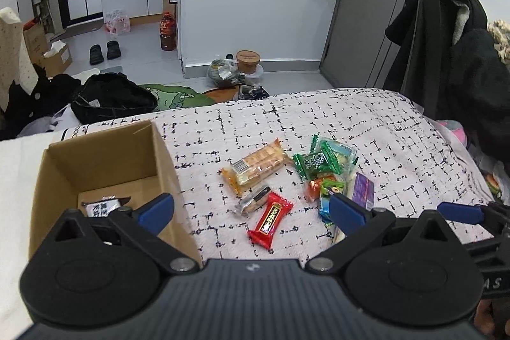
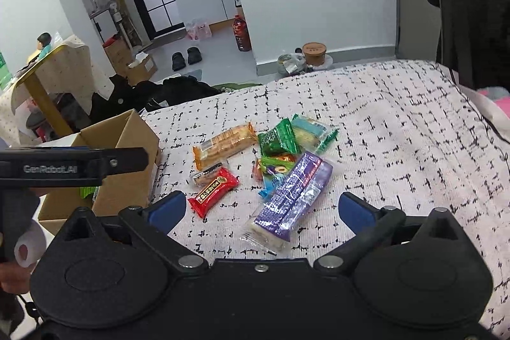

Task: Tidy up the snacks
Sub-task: 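Move both tools back toward the remaining snacks, then grasp the red candy bar with the left tool while the right tool grasps the purple bar, then carry both bars over the box and open both tools to drop them, then move both tools back over the snack pile, then grasp the small clear packet with the left tool while the right tool grasps the blue candy, then carry both packets over the box and open both tools to drop them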

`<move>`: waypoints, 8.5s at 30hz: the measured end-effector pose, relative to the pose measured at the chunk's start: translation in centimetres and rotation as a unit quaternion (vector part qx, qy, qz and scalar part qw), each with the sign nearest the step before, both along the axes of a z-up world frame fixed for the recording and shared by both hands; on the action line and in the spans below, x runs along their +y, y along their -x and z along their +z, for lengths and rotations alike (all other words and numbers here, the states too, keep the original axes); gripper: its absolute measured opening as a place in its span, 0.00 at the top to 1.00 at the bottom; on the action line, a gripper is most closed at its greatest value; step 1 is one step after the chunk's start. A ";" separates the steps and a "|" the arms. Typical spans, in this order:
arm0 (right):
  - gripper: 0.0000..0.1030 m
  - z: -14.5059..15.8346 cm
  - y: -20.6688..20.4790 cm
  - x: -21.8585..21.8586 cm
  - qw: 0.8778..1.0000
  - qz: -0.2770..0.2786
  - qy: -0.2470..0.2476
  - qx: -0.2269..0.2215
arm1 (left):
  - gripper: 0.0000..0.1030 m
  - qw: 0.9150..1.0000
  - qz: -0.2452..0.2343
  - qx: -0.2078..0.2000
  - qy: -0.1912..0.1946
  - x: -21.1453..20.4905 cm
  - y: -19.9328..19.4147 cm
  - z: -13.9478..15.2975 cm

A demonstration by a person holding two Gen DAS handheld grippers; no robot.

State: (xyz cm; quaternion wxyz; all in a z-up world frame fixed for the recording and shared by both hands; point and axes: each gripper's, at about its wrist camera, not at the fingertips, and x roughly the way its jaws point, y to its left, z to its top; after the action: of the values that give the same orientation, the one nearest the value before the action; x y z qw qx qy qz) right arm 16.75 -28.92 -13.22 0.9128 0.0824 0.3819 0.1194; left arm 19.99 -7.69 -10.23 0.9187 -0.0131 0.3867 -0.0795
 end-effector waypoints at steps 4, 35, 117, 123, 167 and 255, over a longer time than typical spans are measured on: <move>0.00 -0.6 -0.4 -0.2 1.000 -0.015 -0.002 0.010 | 0.00 1.000 -0.004 0.008 -0.002 -0.9 -0.6 -0.8; 0.38 -7.8 -6.7 0.8 0.989 -0.078 -0.018 0.128 | 0.56 0.998 0.021 0.058 0.034 -2.3 -5.0 -7.9; 0.70 2.6 -5.7 12.1 0.994 0.037 -0.105 0.000 | 0.82 0.978 0.193 -0.034 0.072 12.9 3.0 1.1; 0.69 2.3 -5.5 14.6 0.993 0.059 -0.103 0.005 | 0.82 0.978 0.194 -0.018 0.074 14.1 2.8 0.1; 0.10 1.7 -3.9 8.4 0.999 0.014 -0.032 0.025 | 0.22 0.987 0.145 0.020 0.066 9.9 2.9 -0.3; 0.73 -6.3 -9.1 -0.1 0.990 -0.082 -0.049 0.104 | 0.83 0.997 0.030 0.078 0.004 -3.3 -7.5 -8.5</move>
State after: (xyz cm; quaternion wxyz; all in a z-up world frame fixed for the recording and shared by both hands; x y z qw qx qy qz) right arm 25.86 -29.01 -19.57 0.8697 0.1697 0.4604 0.0536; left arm 27.46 -10.96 -18.68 0.8878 -0.0348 0.4560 -0.0518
